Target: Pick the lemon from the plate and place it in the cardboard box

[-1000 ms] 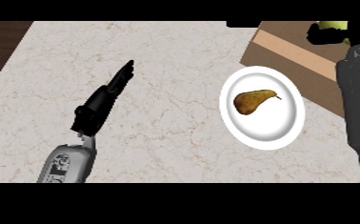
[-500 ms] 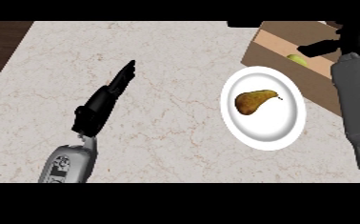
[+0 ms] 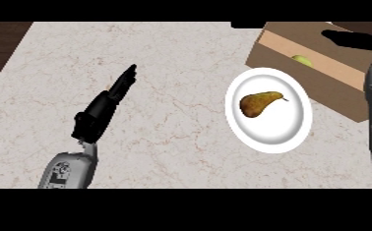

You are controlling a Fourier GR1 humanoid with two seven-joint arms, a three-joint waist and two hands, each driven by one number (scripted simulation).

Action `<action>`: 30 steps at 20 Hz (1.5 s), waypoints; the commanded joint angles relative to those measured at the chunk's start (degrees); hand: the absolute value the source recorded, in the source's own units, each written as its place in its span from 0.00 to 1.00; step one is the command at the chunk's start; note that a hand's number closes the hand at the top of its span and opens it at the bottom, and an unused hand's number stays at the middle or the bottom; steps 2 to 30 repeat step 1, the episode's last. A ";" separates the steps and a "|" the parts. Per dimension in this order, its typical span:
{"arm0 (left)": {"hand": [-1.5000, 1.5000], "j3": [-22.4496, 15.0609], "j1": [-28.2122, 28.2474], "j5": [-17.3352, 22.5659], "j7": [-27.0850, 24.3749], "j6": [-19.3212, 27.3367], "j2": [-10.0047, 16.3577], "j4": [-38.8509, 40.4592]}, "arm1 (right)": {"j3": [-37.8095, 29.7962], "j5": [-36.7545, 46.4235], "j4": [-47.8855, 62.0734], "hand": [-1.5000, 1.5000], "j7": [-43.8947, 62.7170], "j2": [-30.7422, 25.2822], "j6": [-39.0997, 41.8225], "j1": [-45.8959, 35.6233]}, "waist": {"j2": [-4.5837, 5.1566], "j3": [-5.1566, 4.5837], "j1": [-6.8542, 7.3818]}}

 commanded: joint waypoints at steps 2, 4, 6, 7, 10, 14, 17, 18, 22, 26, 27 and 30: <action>0.50 -1.05 -0.58 -1.86 0.78 2.52 -1.94 0.42 | -5.69 -9.21 -4.09 0.00 -4.15 -2.22 2.76 2.15 | -0.25 -0.04 -0.88; 0.50 -1.05 -0.58 -1.86 0.78 2.52 -1.94 0.42 | -5.69 -9.21 -4.09 0.00 -4.15 -2.22 2.76 2.15 | -0.25 -0.04 -0.88; 0.50 -1.05 -0.58 -1.86 0.78 2.52 -1.94 0.42 | -5.69 -9.21 -4.09 0.00 -4.15 -2.22 2.76 2.15 | -0.25 -0.04 -0.88; 0.50 -1.05 -0.58 -1.86 0.78 2.52 -1.94 0.42 | -5.69 -9.21 -4.09 0.00 -4.15 -2.22 2.76 2.15 | -0.25 -0.04 -0.88; 0.50 -1.05 -0.58 -1.86 0.78 2.52 -1.94 0.42 | -5.69 -9.21 -4.09 0.00 -4.15 -2.22 2.76 2.15 | -0.25 -0.04 -0.88; 0.50 -1.05 -0.58 -1.86 0.78 2.52 -1.94 0.42 | -5.69 -9.21 -4.09 0.00 -4.15 -2.22 2.76 2.15 | -0.25 -0.04 -0.88; 0.50 -1.05 -0.58 -1.86 0.78 2.52 -1.94 0.42 | -5.69 -9.21 -4.09 0.00 -4.15 -2.22 2.76 2.15 | -0.25 -0.04 -0.88; 0.50 -1.05 -0.58 -1.86 0.78 2.52 -1.94 0.42 | -5.69 -9.21 -4.09 0.00 -4.15 -2.22 2.76 2.15 | -0.25 -0.04 -0.88; 0.50 -1.05 -0.58 -1.86 0.78 2.52 -1.94 0.42 | -5.69 -9.21 -4.09 0.00 -4.15 -2.22 2.76 2.15 | -0.25 -0.04 -0.88; 0.50 -1.05 -0.58 -1.86 0.78 2.52 -1.94 0.42 | -5.69 -9.21 -4.09 0.00 -4.15 -2.22 2.76 2.15 | -0.25 -0.04 -0.88; 0.50 -1.05 -0.58 -1.86 0.78 2.52 -1.94 0.42 | -5.69 -9.21 -4.09 0.00 -4.15 -2.22 2.76 2.15 | -0.25 -0.04 -0.88; 0.50 -1.05 -0.58 -1.86 0.78 2.52 -1.94 0.42 | -5.69 -9.21 -4.09 0.00 -4.15 -2.22 2.76 2.15 | -0.25 -0.04 -0.88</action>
